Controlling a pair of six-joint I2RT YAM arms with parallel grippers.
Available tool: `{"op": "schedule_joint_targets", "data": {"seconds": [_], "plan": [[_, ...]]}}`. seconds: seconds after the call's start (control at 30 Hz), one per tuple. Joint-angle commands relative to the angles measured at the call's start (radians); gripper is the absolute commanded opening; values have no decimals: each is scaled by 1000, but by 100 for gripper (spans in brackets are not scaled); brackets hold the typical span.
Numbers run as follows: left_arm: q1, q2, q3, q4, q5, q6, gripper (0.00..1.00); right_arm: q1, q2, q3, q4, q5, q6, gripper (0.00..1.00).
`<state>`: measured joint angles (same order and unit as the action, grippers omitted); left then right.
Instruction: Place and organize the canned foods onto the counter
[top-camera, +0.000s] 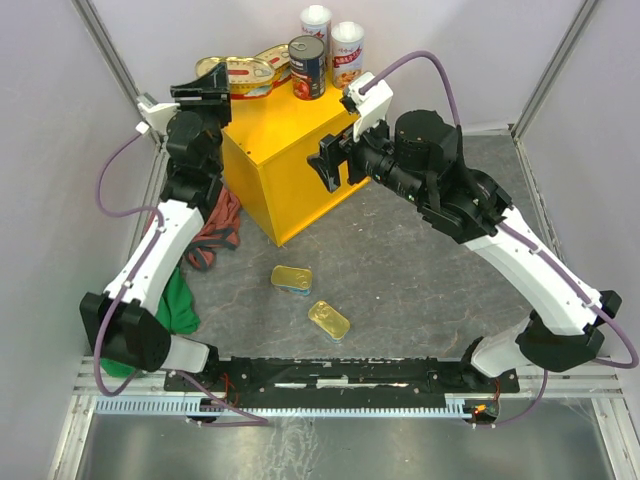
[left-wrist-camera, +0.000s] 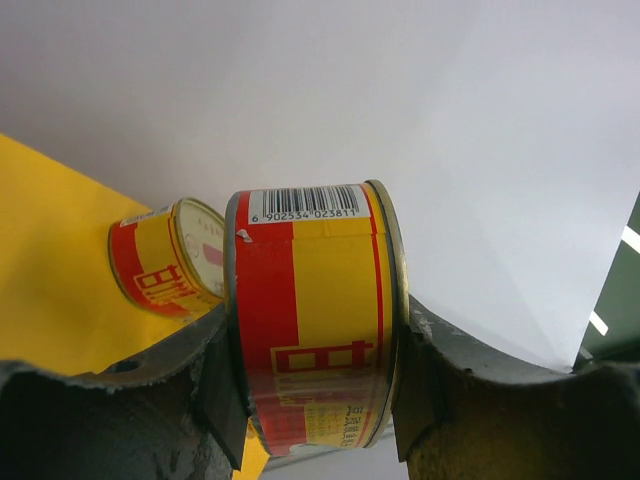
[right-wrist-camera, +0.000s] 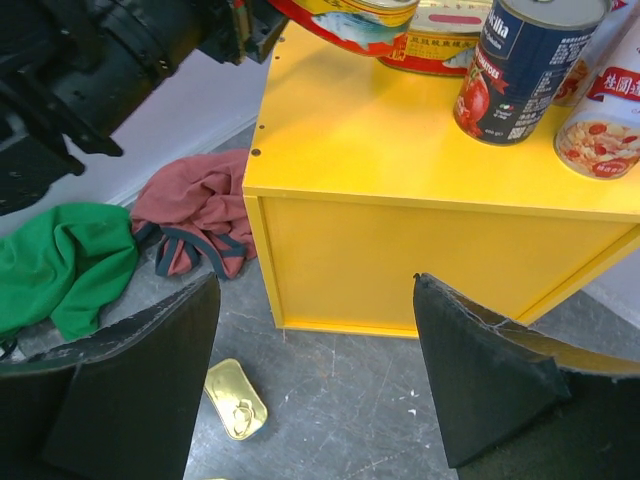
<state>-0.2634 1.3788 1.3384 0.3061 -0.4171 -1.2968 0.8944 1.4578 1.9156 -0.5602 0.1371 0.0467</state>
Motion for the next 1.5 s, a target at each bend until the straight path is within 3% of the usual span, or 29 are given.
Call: {"op": "schedule_joint_targets", "data": {"seconds": [0.0, 0.27, 0.9, 1.3, 1.37, 1.47], "plan": [[-8, 52, 133, 206, -67, 34, 3, -11, 22, 41, 77, 3, -15, 84], [-9, 185, 279, 189, -104, 43, 3, -31, 69, 82, 95, -20, -7, 72], [-48, 358, 495, 103, -194, 156, 3, -93, 43, 37, 137, -71, 7, 72], [-56, 394, 509, 52, -246, 179, 3, -116, 25, -6, 160, -92, 34, 72], [-56, 396, 512, 40, -249, 177, 4, -117, 28, -5, 160, -96, 37, 72], [-55, 397, 516, 24, -246, 178, 14, -118, 31, -6, 162, -99, 40, 72]]}}
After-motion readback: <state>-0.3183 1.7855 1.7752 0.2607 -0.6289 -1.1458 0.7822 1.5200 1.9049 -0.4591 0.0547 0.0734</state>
